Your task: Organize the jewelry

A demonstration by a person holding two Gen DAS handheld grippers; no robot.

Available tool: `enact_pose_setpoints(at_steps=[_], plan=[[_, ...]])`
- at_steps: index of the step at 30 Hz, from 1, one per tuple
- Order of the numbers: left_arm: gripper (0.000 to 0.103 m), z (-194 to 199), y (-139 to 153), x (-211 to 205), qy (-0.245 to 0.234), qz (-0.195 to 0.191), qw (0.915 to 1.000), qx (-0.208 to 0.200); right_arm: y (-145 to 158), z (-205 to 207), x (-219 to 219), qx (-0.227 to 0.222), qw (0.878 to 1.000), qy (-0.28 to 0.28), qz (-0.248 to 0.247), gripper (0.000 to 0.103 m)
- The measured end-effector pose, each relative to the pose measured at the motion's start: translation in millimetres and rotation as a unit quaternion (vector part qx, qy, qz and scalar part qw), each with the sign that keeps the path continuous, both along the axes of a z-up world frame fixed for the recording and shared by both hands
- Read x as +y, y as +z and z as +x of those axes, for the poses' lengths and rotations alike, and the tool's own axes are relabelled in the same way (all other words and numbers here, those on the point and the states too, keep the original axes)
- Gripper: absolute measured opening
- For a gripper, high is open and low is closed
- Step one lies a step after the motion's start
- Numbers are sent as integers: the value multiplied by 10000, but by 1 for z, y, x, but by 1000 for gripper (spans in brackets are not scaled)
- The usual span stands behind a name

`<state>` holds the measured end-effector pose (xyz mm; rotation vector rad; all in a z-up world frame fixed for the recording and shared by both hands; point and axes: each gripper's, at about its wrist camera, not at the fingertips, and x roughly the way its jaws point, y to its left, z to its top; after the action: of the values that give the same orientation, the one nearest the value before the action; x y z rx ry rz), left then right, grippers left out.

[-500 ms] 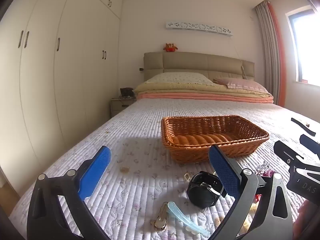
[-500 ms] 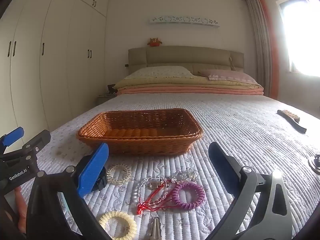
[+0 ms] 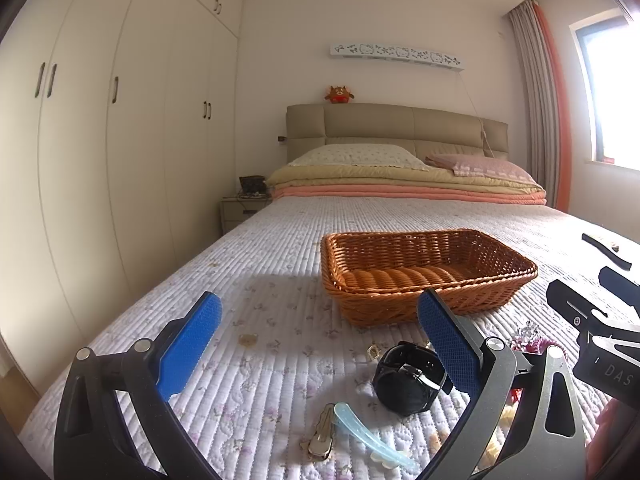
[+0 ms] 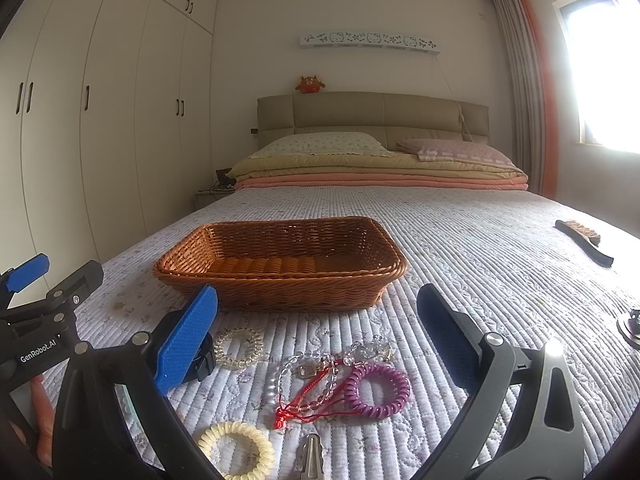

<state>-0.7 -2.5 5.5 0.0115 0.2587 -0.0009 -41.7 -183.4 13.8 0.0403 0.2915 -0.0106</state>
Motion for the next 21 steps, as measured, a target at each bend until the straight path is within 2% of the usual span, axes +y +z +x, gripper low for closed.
enact_pose_setpoints(at_steps=[21], plan=[[95, 0, 0, 0, 0, 5, 10000, 2, 0, 0, 0, -3, 10000, 3, 4, 96]])
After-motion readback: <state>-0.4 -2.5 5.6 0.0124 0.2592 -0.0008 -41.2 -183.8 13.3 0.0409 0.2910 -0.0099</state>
